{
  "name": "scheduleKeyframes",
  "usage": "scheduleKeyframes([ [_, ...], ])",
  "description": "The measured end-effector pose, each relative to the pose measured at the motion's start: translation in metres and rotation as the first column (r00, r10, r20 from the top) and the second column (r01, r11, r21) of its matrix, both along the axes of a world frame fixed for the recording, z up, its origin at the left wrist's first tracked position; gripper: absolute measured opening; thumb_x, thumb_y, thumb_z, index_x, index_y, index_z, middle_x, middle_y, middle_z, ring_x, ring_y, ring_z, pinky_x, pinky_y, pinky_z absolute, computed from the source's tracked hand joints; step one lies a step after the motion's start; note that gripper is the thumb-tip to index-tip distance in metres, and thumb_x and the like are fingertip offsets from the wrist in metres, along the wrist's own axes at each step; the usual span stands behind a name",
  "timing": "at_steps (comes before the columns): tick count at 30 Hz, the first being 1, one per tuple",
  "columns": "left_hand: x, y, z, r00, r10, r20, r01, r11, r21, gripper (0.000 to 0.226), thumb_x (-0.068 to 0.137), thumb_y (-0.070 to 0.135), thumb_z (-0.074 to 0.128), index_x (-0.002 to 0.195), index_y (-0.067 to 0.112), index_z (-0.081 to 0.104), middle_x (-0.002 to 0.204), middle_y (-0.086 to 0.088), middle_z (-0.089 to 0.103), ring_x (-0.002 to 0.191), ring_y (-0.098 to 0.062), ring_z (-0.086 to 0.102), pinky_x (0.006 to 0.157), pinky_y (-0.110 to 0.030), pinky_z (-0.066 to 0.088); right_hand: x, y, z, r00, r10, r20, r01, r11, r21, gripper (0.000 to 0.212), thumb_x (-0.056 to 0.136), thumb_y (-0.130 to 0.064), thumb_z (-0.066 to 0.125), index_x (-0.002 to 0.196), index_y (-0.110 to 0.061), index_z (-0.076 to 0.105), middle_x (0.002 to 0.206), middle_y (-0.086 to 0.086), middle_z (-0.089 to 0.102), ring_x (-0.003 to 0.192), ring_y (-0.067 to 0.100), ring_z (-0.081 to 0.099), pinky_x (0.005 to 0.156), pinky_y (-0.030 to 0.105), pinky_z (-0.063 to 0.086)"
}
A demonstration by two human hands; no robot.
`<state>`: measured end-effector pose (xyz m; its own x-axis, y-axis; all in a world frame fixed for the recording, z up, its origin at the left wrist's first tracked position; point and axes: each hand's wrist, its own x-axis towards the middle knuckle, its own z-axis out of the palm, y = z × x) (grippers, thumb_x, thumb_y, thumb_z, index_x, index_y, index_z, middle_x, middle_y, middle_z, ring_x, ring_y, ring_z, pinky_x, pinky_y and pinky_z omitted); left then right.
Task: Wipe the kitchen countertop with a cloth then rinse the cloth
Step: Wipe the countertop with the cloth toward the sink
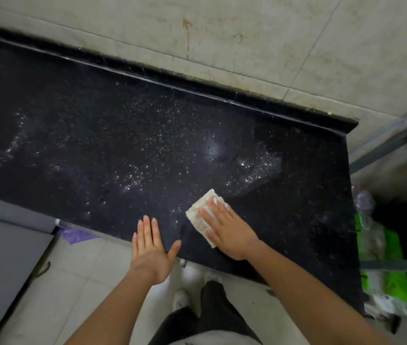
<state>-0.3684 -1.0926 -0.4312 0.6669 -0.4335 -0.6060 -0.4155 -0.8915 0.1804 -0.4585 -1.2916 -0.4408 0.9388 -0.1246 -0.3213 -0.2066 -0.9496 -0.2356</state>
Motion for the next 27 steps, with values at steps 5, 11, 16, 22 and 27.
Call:
scheduleKeyframes([
  [5,0.004,-0.010,0.007,0.998,0.037,-0.056,-0.033,0.997,0.074,0.087,0.092,0.064,0.014,0.136,0.007,-0.035,0.147,-0.012,-0.039,0.137,-0.027,-0.033,0.114,-0.040,-0.015,-0.020,-0.102,-0.016,0.936,-0.353,-0.023,0.342,0.920,-0.193,0.093,0.072,-0.050,-0.042,0.150,-0.011,-0.009,0.156,0.021,-0.012,0.140,0.041,-0.021,0.114,0.049,-0.015],
  [11,0.005,-0.065,0.028,0.953,0.285,0.100,-0.262,0.945,-0.193,0.084,0.092,0.052,0.040,0.149,0.004,0.002,0.156,-0.015,-0.014,0.144,-0.029,-0.014,0.115,-0.042,-0.012,0.007,-0.073,-0.016,0.759,-0.651,0.034,0.650,0.753,-0.101,0.063,0.095,-0.032,0.007,0.150,-0.001,0.006,0.151,0.035,0.004,0.140,0.049,-0.009,0.112,0.054,-0.016],
  [16,0.018,-0.107,0.017,0.974,0.183,0.134,-0.150,0.964,-0.221,0.083,0.095,0.053,0.031,0.148,0.004,-0.011,0.154,-0.016,-0.022,0.142,-0.028,-0.023,0.115,-0.040,-0.014,-0.018,-0.059,-0.022,0.995,0.008,0.102,-0.003,0.999,-0.051,0.066,0.095,-0.040,0.023,0.150,-0.009,0.005,0.150,0.028,0.024,0.142,0.042,0.010,0.113,0.045,0.008],
  [22,0.023,-0.122,-0.002,0.986,0.087,0.144,-0.075,0.993,-0.089,0.106,0.077,0.082,0.016,0.141,0.010,-0.029,0.147,-0.013,-0.037,0.136,-0.024,-0.035,0.113,-0.038,-0.018,-0.035,-0.183,-0.013,0.993,-0.114,0.025,0.116,0.981,-0.156,0.073,0.086,-0.061,-0.014,0.148,-0.022,-0.012,0.154,0.009,-0.017,0.143,0.027,-0.019,0.115,0.031,-0.015],
  [27,0.024,-0.123,-0.003,0.994,0.080,0.079,-0.077,0.996,-0.034,0.109,0.070,0.088,0.008,0.137,0.013,-0.036,0.141,-0.009,-0.045,0.131,-0.021,-0.042,0.112,-0.038,-0.021,-0.006,-0.251,-0.001,0.788,-0.615,0.043,0.615,0.779,-0.122,0.064,0.099,-0.044,0.019,0.151,-0.012,-0.001,0.156,0.023,-0.003,0.145,0.034,-0.008,0.116,0.044,-0.005],
])
